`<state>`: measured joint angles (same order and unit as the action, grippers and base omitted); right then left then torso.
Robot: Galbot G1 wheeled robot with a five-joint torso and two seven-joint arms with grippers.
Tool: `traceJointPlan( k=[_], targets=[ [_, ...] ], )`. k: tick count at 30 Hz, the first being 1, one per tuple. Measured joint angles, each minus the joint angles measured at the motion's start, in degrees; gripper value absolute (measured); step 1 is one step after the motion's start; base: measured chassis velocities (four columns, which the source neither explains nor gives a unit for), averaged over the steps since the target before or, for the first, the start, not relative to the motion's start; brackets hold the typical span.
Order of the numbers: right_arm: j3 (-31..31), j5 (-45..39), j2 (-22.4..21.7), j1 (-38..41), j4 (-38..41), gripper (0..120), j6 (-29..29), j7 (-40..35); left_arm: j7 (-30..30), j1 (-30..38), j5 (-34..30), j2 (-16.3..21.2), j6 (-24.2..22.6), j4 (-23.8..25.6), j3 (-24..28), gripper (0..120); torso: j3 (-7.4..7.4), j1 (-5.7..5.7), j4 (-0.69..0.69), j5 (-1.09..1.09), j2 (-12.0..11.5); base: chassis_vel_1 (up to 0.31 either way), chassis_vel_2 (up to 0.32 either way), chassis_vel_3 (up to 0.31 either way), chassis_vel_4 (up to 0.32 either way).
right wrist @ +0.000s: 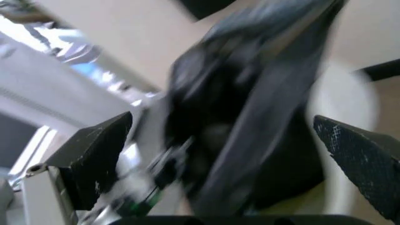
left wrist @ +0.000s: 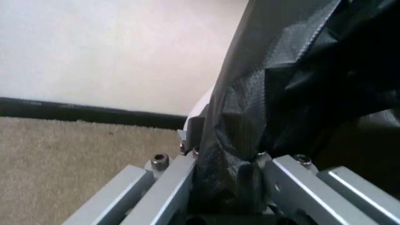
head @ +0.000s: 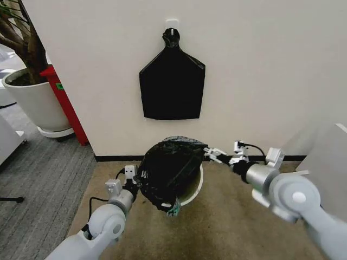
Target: Place the garbage bag over the trash bin.
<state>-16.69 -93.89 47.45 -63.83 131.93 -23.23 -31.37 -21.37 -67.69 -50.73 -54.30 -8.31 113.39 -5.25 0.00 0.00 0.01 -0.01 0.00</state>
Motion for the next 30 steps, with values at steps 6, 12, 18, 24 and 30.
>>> traceJointPlan(
  k=[6, 12, 18, 24, 30],
  targets=[
    [4.19, 7.27, 4.84, -6.39, 5.79, 100, -1.51, 5.13, -2.33, 4.29, -3.67, -0.01, -0.27, -0.42, 0.55, 1, 0.00, 0.00, -0.02, 0.00, 0.00, 0.000, 0.000, 0.000, 0.000],
    [7.01, 21.11, 6.28, -7.91, 2.70, 100, -2.84, 15.68, -3.49, 6.68, -6.64, 0.62, -1.14, 0.08, 0.59, 1, 0.00, 0.00, -0.02, 0.01, 0.00, 0.000, 0.000, 0.000, 0.000],
    [11.20, 34.12, 6.97, -7.16, 0.72, 100, -3.39, 22.29, -4.02, 7.54, -7.37, 0.87, -1.49, 1.18, 0.81, 1, 0.00, 0.00, -0.02, 0.01, 0.00, 0.000, 0.000, 0.000, 0.000],
    [12.92, 36.38, 7.51, -6.47, -0.08, 100, -4.13, 19.68, -3.93, 6.99, -7.17, 1.24, -1.54, 2.48, 0.81, 1, 0.00, 0.00, -0.01, 0.01, 0.00, 0.000, 0.000, 0.000, 0.000],
    [13.38, 37.01, 6.98, -6.78, 0.72, 100, -5.31, 17.50, -3.77, 6.30, -6.42, 1.22, -1.54, 3.22, 0.71, 1, 0.00, 0.00, -0.01, 0.01, 0.00, 0.000, 0.000, 0.000, 0.000]
  ],
)
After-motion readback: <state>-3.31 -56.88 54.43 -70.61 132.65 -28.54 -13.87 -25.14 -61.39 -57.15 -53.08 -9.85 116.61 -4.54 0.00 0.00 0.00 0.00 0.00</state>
